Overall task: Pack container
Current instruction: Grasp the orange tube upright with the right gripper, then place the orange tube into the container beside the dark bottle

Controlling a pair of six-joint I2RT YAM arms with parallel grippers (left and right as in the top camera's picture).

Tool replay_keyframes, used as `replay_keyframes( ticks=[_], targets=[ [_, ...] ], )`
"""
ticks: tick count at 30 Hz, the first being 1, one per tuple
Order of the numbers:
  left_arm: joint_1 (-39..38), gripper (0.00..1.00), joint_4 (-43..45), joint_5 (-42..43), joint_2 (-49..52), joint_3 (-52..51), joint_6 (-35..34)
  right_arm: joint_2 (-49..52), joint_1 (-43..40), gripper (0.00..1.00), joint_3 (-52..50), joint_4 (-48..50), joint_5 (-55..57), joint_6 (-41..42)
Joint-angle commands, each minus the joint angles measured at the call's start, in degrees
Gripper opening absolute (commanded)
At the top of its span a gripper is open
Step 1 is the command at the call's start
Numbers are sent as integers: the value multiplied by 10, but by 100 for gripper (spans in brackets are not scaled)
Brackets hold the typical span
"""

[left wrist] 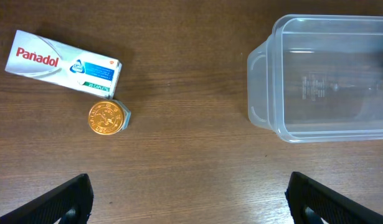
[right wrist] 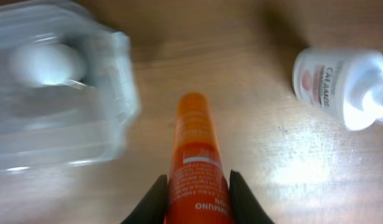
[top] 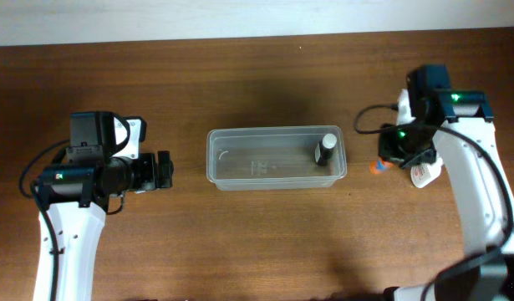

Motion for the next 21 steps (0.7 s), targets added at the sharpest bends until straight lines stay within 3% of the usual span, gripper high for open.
replay_keyframes(
  ticks=[1, 8, 21],
  targets=[
    [-1, 99, 1, 2, 1, 10, 9, -43, 71, 19, 81, -13, -5, -7],
    [-1, 99, 1, 2, 1, 10, 9, -28, 144, 19, 83, -9, 14, 7],
    [-1, 99, 1, 2, 1, 10, 9, 38, 184, 19, -52, 100, 15, 14]
  ],
)
